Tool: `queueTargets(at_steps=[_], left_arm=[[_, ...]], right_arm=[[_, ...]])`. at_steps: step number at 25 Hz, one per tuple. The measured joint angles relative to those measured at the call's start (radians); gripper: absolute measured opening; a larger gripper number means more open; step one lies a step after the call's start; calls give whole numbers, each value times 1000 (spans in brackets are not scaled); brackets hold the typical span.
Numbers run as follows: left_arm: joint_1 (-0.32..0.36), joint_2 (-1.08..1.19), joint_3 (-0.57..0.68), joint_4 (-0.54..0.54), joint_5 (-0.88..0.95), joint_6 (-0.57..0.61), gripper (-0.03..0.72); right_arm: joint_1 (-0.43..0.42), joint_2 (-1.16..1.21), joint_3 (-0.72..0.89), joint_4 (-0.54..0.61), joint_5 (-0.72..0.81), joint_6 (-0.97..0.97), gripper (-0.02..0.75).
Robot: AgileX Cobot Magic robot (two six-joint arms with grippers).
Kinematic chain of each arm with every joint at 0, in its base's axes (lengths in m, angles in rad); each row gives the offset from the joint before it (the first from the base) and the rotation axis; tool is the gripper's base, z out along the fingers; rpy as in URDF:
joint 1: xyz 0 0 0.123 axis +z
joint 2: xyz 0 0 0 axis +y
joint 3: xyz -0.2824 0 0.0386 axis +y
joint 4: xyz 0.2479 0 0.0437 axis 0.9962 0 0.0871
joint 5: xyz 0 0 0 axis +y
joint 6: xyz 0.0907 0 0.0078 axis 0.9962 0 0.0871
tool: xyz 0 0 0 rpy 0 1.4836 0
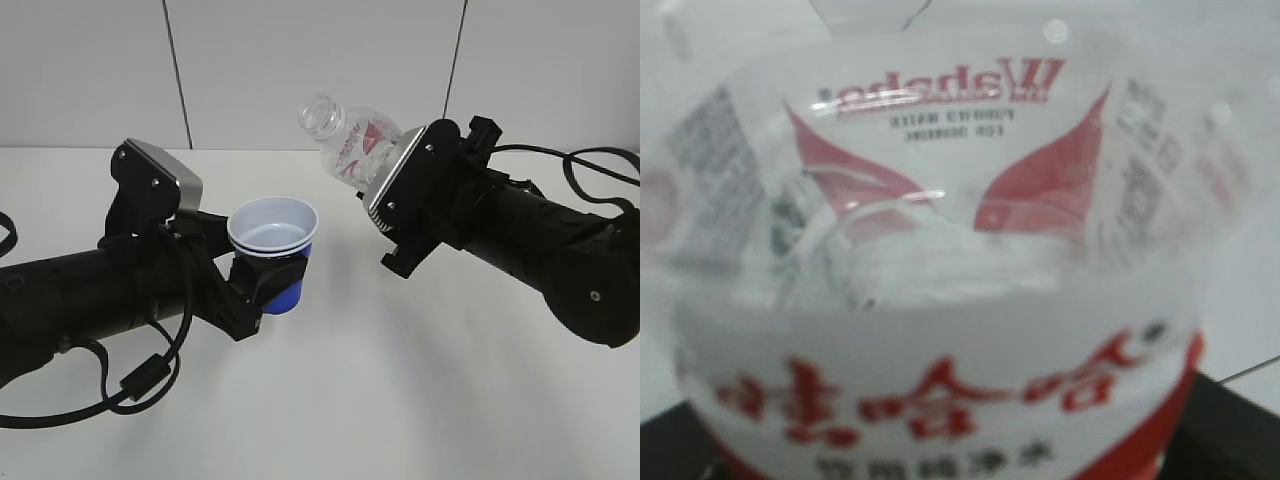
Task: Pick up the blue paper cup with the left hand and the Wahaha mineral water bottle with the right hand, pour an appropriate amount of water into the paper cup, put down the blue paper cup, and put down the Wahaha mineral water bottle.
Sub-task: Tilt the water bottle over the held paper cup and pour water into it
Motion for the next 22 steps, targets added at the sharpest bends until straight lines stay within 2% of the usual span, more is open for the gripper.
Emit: queueTargets(at_steps=[13, 22], left_arm=[[0, 0, 0, 32, 0, -3, 535], [0, 0, 0, 39, 0, -3, 535]], right_arm=[[0, 0, 0, 85, 0, -327, 503], [0, 0, 1, 87, -41, -439, 503]])
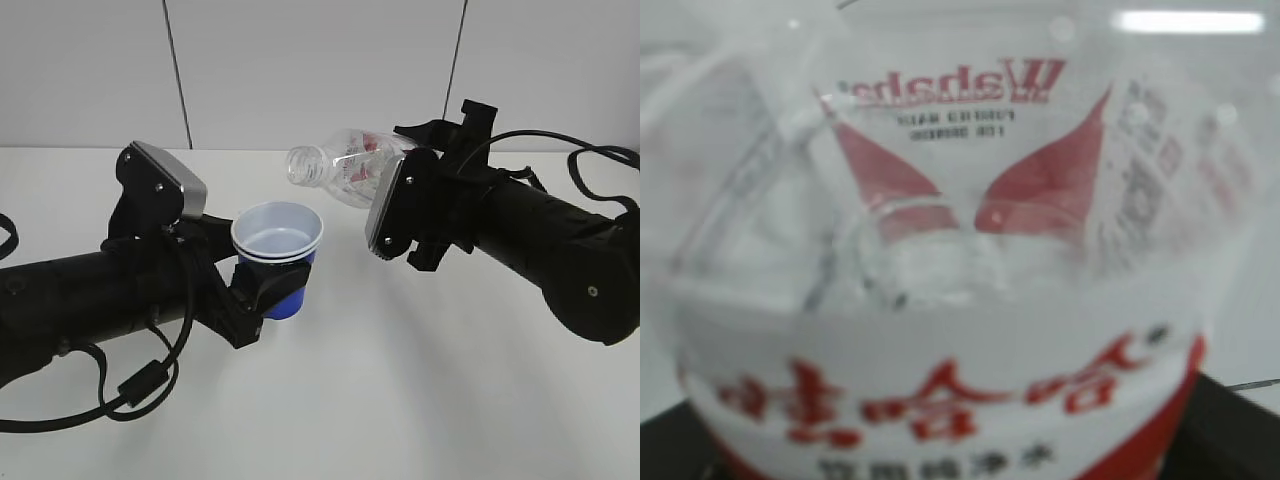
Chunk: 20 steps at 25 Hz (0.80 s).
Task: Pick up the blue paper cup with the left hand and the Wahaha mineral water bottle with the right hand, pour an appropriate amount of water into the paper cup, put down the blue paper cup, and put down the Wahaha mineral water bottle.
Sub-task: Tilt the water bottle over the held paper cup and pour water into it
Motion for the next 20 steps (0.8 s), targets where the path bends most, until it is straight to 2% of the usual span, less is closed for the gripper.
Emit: queueTargets(at_steps=[20], left_arm=[[0, 0, 0, 42, 0, -2, 535]], right_arm=[[0, 0, 3, 1, -49, -173, 503]])
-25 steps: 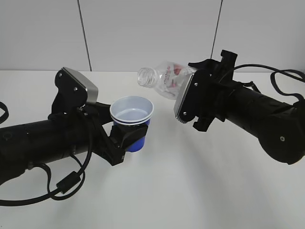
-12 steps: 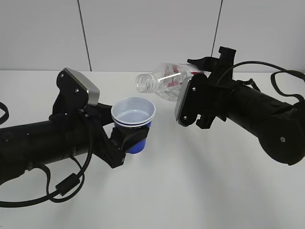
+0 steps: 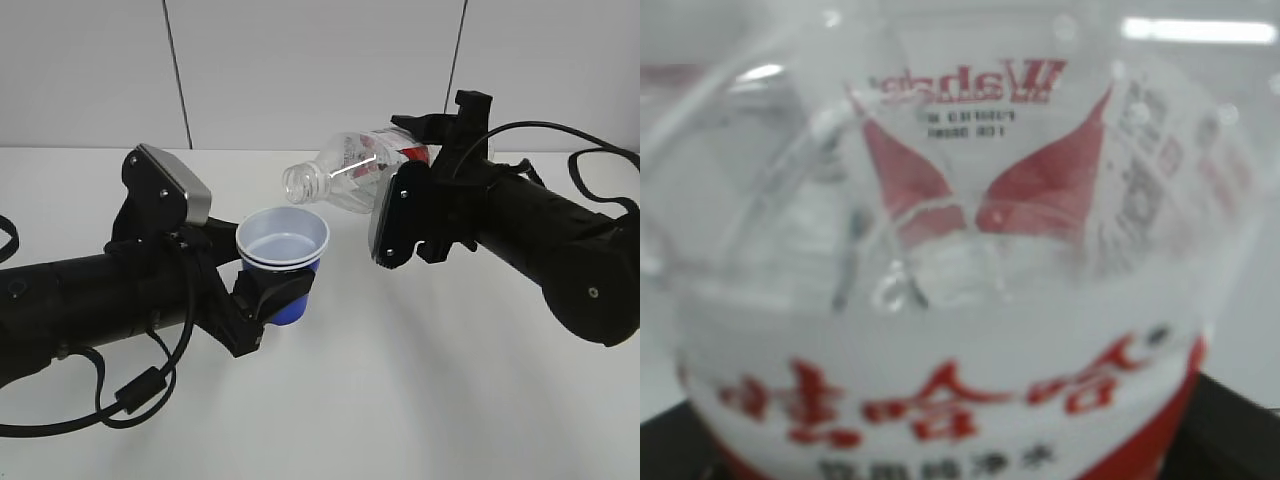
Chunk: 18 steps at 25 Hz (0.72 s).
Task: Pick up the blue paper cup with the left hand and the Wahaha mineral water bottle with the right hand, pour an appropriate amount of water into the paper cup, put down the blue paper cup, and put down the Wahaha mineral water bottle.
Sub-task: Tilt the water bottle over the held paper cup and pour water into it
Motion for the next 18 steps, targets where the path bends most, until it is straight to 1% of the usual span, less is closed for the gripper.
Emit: queueTargets(at_steps=[11, 18], left_arm=[[0, 0, 0, 0, 0, 0, 535], [0, 0, 0, 31, 0, 0, 535]], right_arm=[[0, 0, 0, 0, -1, -73, 503], [0, 0, 0, 0, -22, -100, 503]])
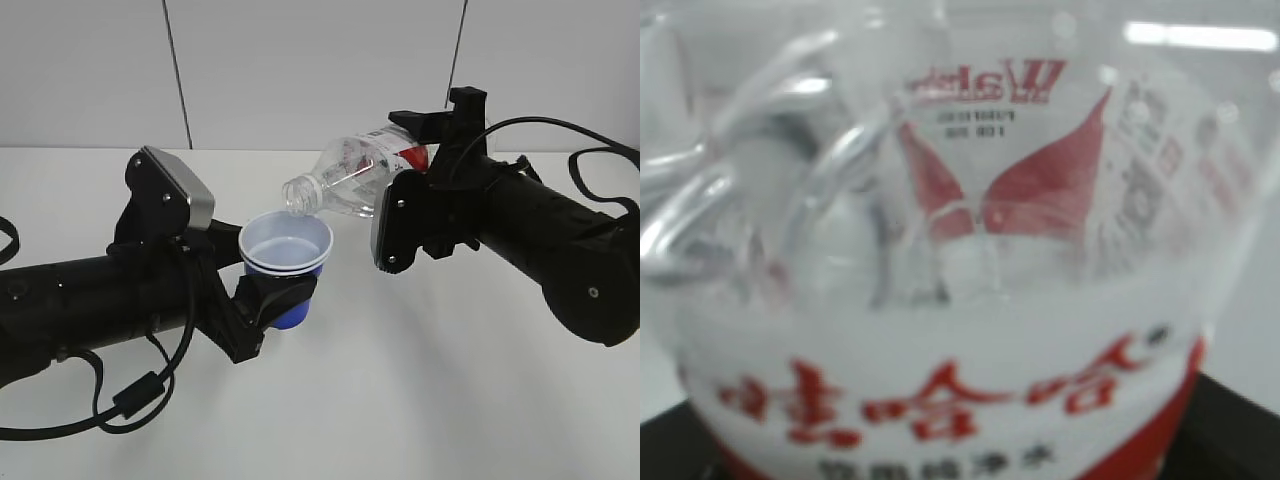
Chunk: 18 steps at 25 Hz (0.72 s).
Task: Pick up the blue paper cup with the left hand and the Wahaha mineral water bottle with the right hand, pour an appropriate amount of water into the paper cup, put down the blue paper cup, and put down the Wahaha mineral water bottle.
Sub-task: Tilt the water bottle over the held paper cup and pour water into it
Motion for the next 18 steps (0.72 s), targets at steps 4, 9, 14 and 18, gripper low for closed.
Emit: queueTargets(at_steps=[4, 9, 14, 18], left_arm=[[0, 0, 0, 4, 0, 0, 535], [0, 0, 0, 10, 0, 0, 535], [0, 0, 0, 12, 0, 0, 535], [0, 0, 0, 12, 0, 0, 535]], right_arm=[[0, 0, 0, 0, -4, -12, 503], [0, 0, 0, 0, -9, -41, 503], [0, 0, 0, 0, -11, -79, 503], [0, 0, 0, 0, -17, -85, 503]])
